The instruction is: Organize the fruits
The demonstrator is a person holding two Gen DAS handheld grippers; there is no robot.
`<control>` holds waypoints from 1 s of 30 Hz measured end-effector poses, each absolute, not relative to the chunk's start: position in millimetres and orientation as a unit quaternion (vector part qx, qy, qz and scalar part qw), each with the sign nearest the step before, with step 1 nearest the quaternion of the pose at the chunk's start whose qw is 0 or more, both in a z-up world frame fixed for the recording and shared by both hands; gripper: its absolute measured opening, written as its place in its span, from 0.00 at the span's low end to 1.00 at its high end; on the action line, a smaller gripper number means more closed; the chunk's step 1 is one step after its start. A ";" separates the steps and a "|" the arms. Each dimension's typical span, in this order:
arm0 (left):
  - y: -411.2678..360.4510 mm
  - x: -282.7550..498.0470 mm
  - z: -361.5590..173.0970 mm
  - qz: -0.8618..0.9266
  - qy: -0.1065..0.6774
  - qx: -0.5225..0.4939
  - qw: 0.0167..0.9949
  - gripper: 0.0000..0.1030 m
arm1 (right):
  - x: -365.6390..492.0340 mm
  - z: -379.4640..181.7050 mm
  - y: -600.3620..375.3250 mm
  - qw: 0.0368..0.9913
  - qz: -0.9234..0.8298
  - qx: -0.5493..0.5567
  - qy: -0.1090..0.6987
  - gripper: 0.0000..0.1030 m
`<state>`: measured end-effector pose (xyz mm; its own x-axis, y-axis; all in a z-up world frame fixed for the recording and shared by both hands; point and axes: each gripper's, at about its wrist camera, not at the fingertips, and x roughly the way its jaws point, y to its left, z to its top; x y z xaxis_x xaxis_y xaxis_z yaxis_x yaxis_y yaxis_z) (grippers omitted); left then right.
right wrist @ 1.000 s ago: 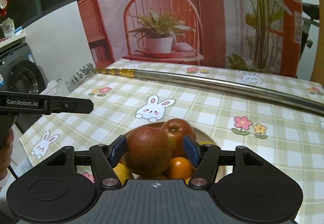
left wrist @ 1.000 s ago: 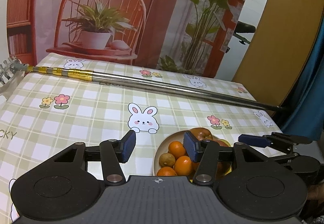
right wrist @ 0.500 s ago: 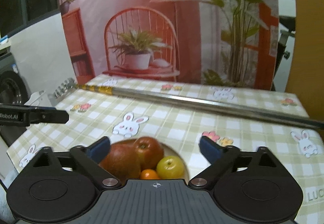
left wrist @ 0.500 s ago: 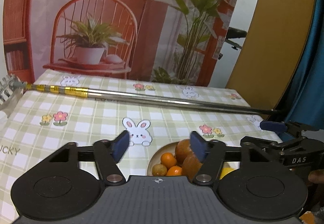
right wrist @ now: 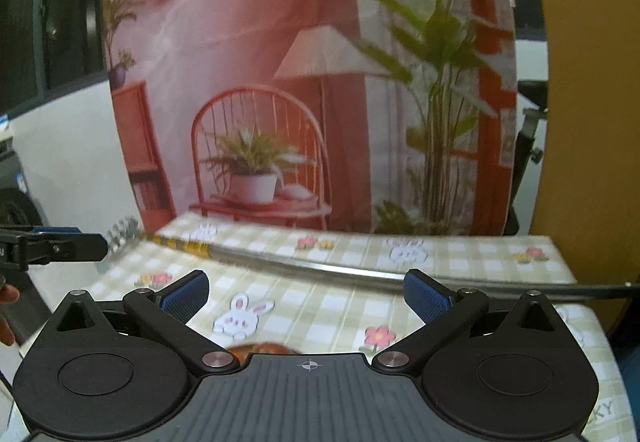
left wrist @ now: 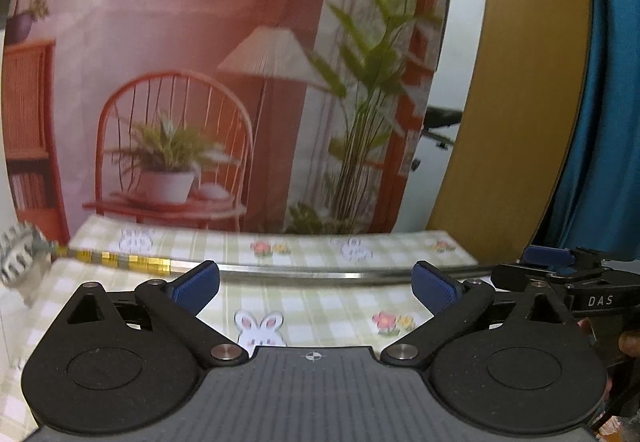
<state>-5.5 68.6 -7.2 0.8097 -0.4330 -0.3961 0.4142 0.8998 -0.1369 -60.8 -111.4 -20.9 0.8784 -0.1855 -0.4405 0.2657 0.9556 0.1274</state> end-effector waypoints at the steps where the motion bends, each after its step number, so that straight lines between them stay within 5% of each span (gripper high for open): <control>1: 66.9 -7.4 -2.8 -0.223 0.208 -0.021 0.952 1.00 | -62.8 -16.2 -112.7 0.965 -0.119 0.094 0.212 1.00; 30: 56.0 -35.7 34.4 -0.196 0.154 0.009 0.968 1.00 | -90.1 29.5 -110.9 0.972 -0.139 0.101 0.158 1.00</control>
<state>-35.7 56.0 34.4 0.8757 -0.3765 -0.3023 0.3823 0.9231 -0.0423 -90.1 -110.9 29.5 0.9113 -0.2386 -0.3357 0.3025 0.9408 0.1527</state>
